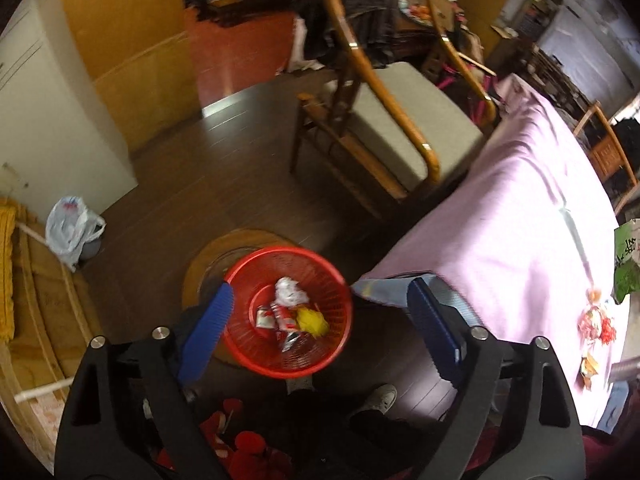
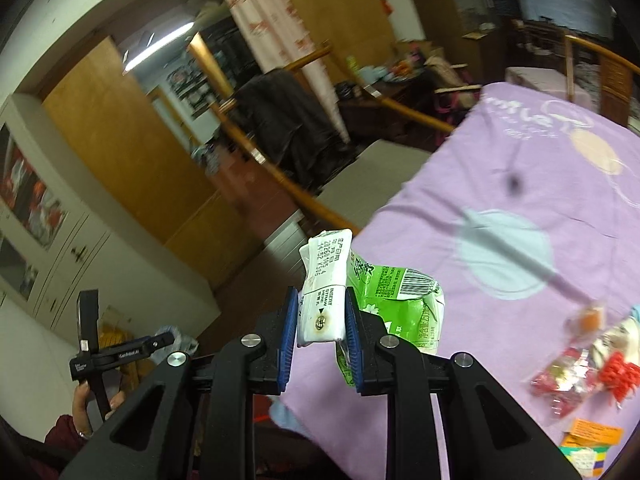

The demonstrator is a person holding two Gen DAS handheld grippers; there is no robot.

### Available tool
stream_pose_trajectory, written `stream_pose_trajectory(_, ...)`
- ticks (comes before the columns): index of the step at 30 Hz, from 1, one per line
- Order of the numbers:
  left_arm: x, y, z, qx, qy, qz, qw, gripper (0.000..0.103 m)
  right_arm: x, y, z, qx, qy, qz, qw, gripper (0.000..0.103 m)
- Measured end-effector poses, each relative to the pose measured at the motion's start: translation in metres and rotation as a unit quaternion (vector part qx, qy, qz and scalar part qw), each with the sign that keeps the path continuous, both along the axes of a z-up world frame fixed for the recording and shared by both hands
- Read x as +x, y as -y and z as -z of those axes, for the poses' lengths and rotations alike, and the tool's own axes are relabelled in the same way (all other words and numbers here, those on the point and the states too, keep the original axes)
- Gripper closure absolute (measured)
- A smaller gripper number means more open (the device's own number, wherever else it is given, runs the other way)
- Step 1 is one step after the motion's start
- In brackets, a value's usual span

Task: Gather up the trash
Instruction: 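Carry the pompom with the left tool while the right tool carries the carton, release both into the wastebasket, then move both open tools back toward the table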

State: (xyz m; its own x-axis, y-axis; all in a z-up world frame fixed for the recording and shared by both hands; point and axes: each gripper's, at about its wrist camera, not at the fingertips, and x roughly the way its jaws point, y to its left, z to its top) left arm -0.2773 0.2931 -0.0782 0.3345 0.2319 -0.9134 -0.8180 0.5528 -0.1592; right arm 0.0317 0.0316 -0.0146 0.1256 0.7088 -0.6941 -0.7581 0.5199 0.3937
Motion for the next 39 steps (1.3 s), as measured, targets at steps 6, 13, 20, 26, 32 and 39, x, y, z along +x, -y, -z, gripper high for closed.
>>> stream_pose_trajectory(6,-0.040,-0.009,-0.006,-0.001,0.000,-0.036,0.9994,0.014,-0.034,-0.048,0.004,-0.012,-0.013,-0.079,0.997,0.080)
stream_pose_trajectory(13,-0.093,-0.010,-0.012,0.009,-0.008,-0.090,0.9959,0.012,-0.093,-0.114,0.005,-0.029,-0.023,-0.201,0.979,0.080)
stream_pose_trajectory(20,-0.150,-0.005,-0.017,0.016,-0.024,-0.142,0.9895,0.012,-0.150,-0.171,0.007,-0.040,-0.029,-0.292,0.955,0.078)
stream_pose_trajectory(26,-0.181,-0.006,-0.020,0.016,-0.024,-0.173,0.9844,0.012,-0.183,-0.202,0.010,-0.043,-0.025,-0.323,0.945,0.063)
stream_pose_trajectory(32,-0.174,-0.014,-0.019,0.013,-0.016,-0.166,0.9859,0.012,-0.180,-0.198,0.006,-0.039,-0.010,-0.309,0.950,0.047)
stream_pose_trajectory(39,-0.127,-0.022,-0.018,0.016,-0.007,-0.097,0.9951,0.012,-0.140,-0.165,0.003,-0.035,-0.010,-0.230,0.972,0.027)
